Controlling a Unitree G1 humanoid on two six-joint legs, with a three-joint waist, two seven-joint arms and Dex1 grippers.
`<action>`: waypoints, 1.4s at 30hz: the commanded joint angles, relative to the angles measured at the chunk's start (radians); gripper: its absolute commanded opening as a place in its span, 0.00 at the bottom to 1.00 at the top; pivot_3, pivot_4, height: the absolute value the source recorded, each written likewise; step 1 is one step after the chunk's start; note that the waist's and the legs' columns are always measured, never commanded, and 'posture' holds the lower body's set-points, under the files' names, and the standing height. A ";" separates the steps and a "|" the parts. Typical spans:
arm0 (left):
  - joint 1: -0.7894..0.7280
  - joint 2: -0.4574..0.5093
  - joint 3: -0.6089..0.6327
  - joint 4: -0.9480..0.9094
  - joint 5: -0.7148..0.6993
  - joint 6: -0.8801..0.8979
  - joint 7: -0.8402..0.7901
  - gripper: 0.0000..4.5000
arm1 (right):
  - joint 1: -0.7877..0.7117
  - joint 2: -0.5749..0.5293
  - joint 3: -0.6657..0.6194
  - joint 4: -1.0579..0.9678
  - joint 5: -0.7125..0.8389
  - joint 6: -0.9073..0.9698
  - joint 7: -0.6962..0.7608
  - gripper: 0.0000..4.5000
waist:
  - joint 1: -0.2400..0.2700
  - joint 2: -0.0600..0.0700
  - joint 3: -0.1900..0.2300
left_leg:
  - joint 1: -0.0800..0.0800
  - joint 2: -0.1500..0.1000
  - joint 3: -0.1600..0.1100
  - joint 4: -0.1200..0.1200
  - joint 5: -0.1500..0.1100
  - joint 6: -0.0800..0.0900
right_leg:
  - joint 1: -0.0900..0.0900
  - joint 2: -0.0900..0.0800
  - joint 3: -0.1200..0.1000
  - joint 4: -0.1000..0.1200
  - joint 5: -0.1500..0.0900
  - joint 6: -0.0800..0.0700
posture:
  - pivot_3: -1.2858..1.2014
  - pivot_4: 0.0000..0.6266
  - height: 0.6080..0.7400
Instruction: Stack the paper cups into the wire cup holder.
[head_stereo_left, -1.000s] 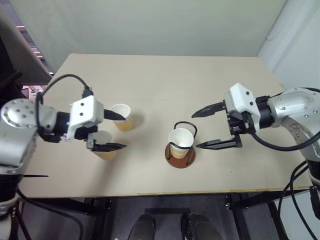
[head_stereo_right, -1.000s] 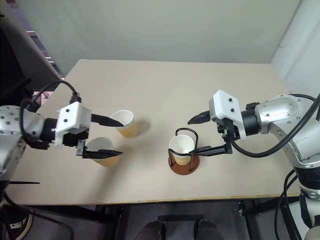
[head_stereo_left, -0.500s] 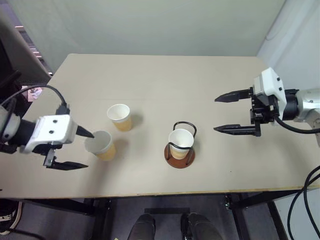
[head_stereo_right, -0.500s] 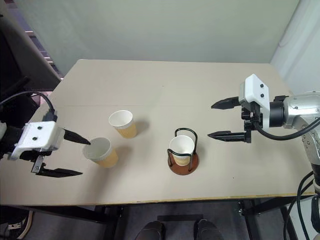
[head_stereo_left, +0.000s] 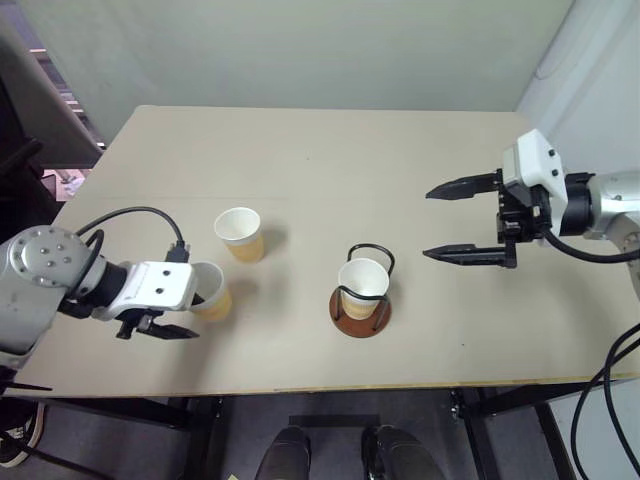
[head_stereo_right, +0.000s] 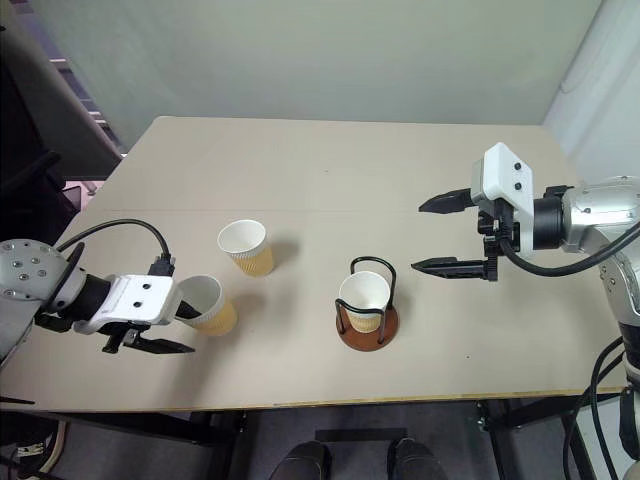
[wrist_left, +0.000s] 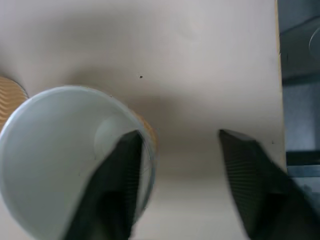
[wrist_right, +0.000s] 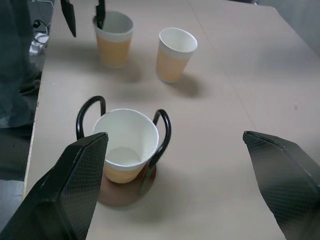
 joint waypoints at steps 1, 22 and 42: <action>-0.058 0.001 0.013 0.002 -0.009 0.003 -0.008 0.22 | -0.004 -0.024 -0.041 -0.033 0.009 0.006 -0.014 1.00 | 0.000 0.000 0.000 | 0.000 0.000 0.000 0.000 0.000 0.000 | 0.000 0.000 0.000 0.000 0.000 0.000 | 0.52 0.24 1.00; -0.958 -0.290 -0.469 0.250 -0.536 -0.123 -0.115 0.01 | 0.204 -0.148 -0.254 -0.180 0.056 0.068 -0.121 1.00 | 0.014 0.001 0.000 | -0.002 -0.001 0.003 0.005 0.000 0.002 | 0.003 -0.001 0.004 -0.003 0.004 0.010 | 0.52 0.24 1.00; -1.105 -0.464 -0.838 0.407 -0.544 -0.447 -0.115 0.01 | 0.452 -0.140 -0.577 -0.415 0.338 0.152 -0.196 1.00 | 0.024 0.003 0.000 | -0.015 -0.007 0.017 0.032 -0.011 0.017 | 0.005 -0.002 0.021 -0.018 0.004 0.036 | 0.52 0.24 1.00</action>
